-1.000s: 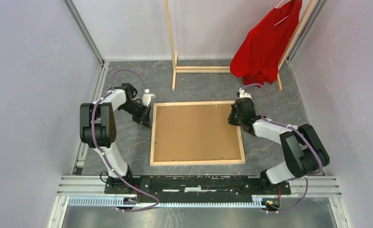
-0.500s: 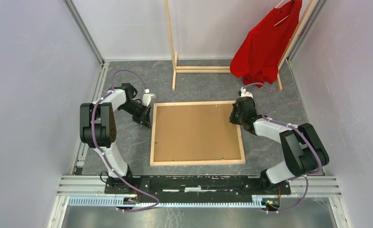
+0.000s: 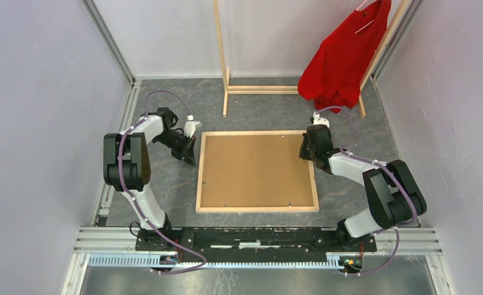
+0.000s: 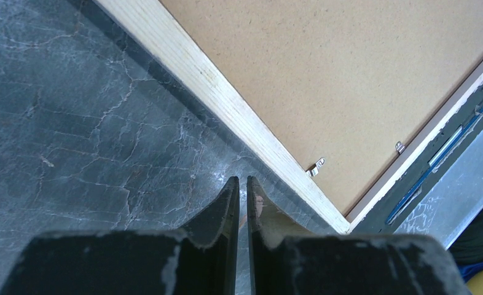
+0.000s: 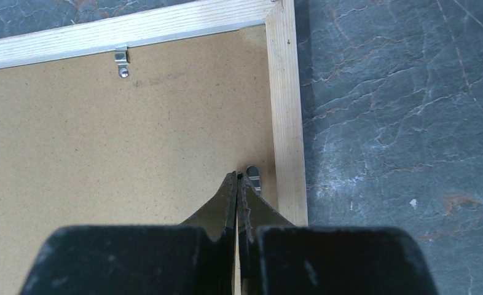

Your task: Put the photo into the frame

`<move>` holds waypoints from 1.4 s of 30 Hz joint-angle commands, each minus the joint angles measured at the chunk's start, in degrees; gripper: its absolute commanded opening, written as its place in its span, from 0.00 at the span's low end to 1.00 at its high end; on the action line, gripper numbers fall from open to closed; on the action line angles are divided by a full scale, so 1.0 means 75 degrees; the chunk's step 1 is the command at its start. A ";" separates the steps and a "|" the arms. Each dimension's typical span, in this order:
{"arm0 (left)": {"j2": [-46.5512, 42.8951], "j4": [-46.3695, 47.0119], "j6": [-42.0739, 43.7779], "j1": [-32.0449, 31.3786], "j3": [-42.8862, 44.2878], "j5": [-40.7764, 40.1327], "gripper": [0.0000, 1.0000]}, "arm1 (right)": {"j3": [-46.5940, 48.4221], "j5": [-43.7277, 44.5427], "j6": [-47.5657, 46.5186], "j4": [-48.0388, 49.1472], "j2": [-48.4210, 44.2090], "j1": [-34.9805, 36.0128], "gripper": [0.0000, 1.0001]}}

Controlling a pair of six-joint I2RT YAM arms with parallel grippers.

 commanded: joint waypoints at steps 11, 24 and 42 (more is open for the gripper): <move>-0.0295 -0.0232 0.0214 -0.0025 0.0378 0.0286 0.16 | 0.0488 0.0152 -0.0307 -0.0064 -0.0063 -0.0127 0.00; 0.0210 0.0341 -0.0747 -0.0616 0.0872 0.0439 0.46 | 0.0523 -0.0494 -0.0054 0.0239 -0.0079 -0.0108 0.00; 0.0412 0.1285 -0.1087 -0.0858 0.0298 -0.0847 0.24 | 0.0585 -0.0104 -0.0217 -0.0047 0.0247 -0.0093 0.00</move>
